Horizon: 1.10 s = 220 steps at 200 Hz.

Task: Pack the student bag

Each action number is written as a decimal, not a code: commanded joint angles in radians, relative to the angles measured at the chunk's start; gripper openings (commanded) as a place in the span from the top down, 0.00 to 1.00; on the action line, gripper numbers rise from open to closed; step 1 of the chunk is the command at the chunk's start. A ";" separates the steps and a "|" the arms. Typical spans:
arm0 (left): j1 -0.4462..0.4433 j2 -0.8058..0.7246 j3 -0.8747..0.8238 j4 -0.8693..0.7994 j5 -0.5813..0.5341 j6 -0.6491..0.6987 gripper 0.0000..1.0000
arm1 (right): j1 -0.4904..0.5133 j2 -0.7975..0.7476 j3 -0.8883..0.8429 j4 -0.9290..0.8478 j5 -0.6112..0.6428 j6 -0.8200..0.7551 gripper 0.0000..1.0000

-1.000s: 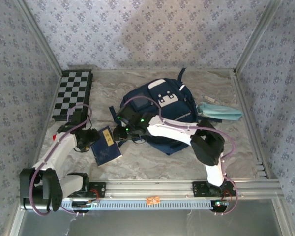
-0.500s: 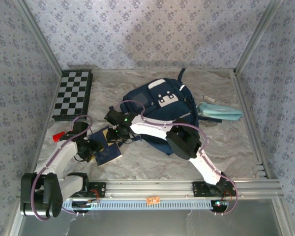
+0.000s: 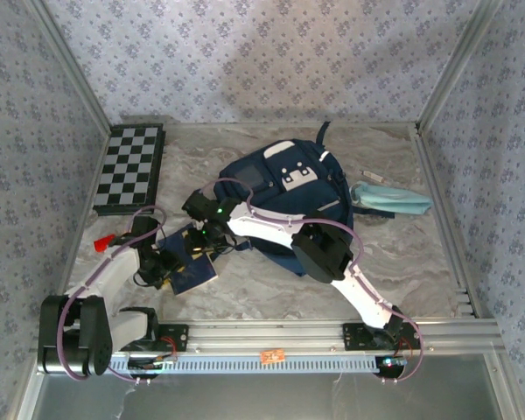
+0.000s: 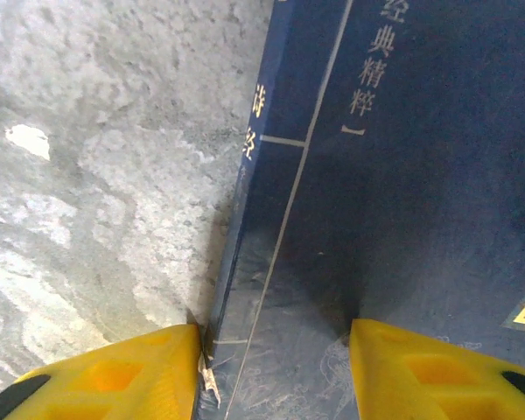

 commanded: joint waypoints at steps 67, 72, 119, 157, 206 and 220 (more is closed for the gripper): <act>0.004 0.008 -0.020 0.019 -0.042 -0.009 0.53 | 0.008 -0.164 -0.152 0.128 -0.198 0.015 0.54; 0.004 0.005 -0.021 0.019 -0.041 -0.010 0.53 | 0.007 -0.171 -0.169 0.133 -0.198 0.016 0.55; 0.005 -0.006 -0.024 0.026 -0.019 -0.015 0.53 | 0.003 -0.181 -0.267 0.124 -0.136 -0.007 0.57; 0.004 -0.014 -0.025 0.032 -0.002 -0.016 0.53 | 0.014 -0.136 -0.251 0.143 -0.163 -0.008 0.61; 0.004 -0.020 -0.008 0.021 0.012 -0.014 0.52 | 0.008 -0.109 -0.215 0.142 -0.184 -0.002 0.72; 0.004 -0.019 -0.002 0.018 0.012 -0.016 0.51 | 0.013 -0.106 -0.204 0.124 -0.162 -0.007 0.77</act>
